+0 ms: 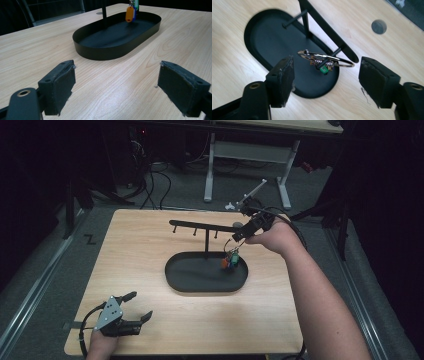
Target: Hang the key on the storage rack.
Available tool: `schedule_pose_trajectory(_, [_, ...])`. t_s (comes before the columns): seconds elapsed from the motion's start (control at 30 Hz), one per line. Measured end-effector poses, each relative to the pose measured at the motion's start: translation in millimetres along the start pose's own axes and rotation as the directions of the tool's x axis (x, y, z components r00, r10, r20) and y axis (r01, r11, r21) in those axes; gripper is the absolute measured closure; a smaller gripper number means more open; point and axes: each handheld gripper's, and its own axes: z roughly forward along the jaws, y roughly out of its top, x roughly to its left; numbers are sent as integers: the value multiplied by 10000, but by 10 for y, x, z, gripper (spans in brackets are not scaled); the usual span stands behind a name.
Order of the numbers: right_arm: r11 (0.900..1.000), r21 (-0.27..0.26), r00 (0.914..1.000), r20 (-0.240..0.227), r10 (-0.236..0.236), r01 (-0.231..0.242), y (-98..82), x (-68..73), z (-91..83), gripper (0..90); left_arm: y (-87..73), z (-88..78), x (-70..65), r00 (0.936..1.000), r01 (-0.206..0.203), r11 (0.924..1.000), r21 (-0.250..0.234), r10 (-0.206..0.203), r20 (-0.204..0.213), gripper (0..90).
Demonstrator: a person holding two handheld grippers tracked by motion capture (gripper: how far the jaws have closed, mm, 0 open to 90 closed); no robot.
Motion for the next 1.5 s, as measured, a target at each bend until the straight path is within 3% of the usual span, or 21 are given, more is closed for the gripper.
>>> schedule_pose_trajectory(0.1, [9994,-337,9996,271,105,-95,-11,43,-37,259,-2,-1,-4,10000,-51,10000,-8,51,-12,150])
schedule_pose_trajectory(0.13, [9996,-229,9998,-32,183,-183,-24,49,-26,248,-3,-1,-13,10000,-88,10000,-33,88,13,150])
schedule_pose_trajectory(0.27, [10000,-20,10000,-26,67,-67,-57,69,20,196,-1,2,-9,10000,-41,10000,1,41,-2,150])
schedule_pose_trajectory(0.37, [9994,-31,9989,-319,346,-347,-109,74,65,154,-2,1,-12,10000,-97,10000,-13,97,19,150])
schedule_pose_trajectory(0.97, [9984,-237,9981,-361,499,-507,-432,80,197,2,-2,5,-25,9998,-208,9998,71,208,-11,150])
schedule_pose_trajectory(1.27, [9962,-676,9975,-497,508,-541,-646,136,332,2,-2,7,-33,9995,-306,9995,107,306,29,150])
schedule_pose_trajectory(1.37, [9919,-1244,9996,-51,266,-270,-751,170,385,1,-2,10,-28,9997,-240,9997,108,240,2,150])
schedule_pose_trajectory(1.5, [9852,-1705,9998,-45,198,-203,-911,218,492,1,-2,10,-37,9995,-314,9995,106,314,21,150])
